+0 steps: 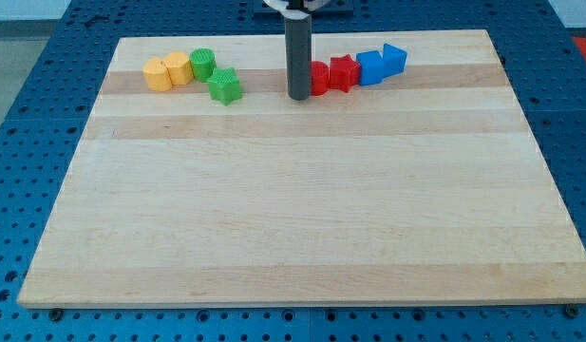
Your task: Slide the green star closer to the green circle
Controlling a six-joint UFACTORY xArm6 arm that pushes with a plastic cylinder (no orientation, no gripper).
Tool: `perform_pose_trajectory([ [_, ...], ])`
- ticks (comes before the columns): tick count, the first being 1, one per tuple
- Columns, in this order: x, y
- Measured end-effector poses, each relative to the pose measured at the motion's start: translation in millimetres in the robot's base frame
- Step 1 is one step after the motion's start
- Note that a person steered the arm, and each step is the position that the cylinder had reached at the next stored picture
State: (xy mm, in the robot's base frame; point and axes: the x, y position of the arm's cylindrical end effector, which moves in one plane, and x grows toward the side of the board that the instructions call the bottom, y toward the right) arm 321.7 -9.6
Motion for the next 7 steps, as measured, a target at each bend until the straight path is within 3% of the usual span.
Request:
perform_pose_trajectory([
  [2,9.3,-17.2],
  [5,27.2,-111.5],
  [7,13.0,-109.9],
])
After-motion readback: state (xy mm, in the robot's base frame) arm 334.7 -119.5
